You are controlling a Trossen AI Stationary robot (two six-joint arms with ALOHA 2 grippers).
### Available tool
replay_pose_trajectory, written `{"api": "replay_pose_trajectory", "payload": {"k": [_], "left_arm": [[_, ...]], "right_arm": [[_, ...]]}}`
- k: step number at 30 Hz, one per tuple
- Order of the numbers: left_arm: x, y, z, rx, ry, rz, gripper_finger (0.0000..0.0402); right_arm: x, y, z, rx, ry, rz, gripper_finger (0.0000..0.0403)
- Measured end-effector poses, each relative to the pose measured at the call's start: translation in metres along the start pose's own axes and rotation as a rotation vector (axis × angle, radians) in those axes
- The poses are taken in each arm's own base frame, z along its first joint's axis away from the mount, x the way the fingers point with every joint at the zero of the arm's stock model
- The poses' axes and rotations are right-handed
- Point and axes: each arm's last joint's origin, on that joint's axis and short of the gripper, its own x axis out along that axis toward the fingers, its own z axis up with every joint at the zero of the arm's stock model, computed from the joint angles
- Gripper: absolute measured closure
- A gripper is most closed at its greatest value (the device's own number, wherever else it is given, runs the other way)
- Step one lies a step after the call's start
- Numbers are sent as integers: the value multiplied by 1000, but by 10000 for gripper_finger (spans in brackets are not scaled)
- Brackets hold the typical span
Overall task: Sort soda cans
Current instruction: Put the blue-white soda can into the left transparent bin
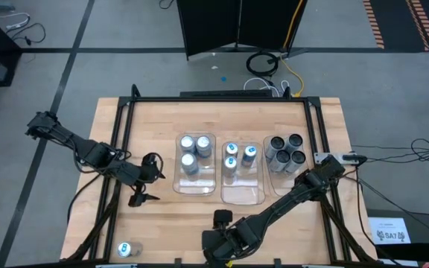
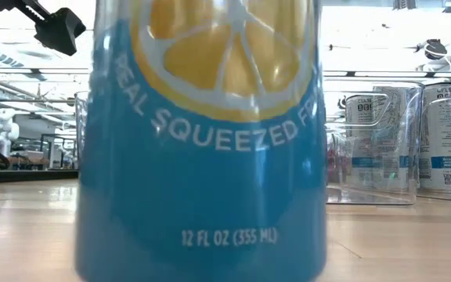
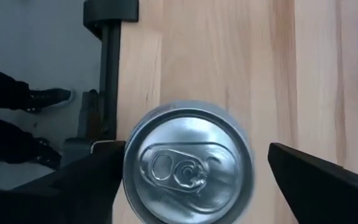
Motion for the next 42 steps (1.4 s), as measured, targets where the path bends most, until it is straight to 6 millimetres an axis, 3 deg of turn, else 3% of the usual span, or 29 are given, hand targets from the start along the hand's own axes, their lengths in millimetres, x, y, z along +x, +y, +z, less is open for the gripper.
{"api": "replay_pose_trajectory", "payload": {"k": [11, 16, 21, 26, 30, 33, 38, 42], "left_arm": [[0, 0, -1, 4, 9, 4, 13], [0, 0, -1, 8, 8, 4, 13], [0, 0, -1, 9, 8, 5, 13], [0, 0, -1, 9, 7, 5, 13], [0, 1, -1, 10, 6, 9, 13], [0, 1, 0, 22, 0, 23, 14], [0, 1, 0, 28, -3, 34, 14], [0, 1, 0, 26, -3, 34, 14]], "right_arm": [[0, -4, -1, -16, 50, 28, 128], [-12, -12, -7, -24, 86, -65, 130], [-46, -23, -9, -4, 101, -119, 130], [-99, -35, 0, 20, -85, -196, 130], [-142, -57, 16, 43, -304, -291, 129], [-156, -81, 33, 21, -403, -354, 129], [-137, -134, 65, 81, -365, -242, 129], [-114, -169, 70, 271, -225, -130, 130]]}}
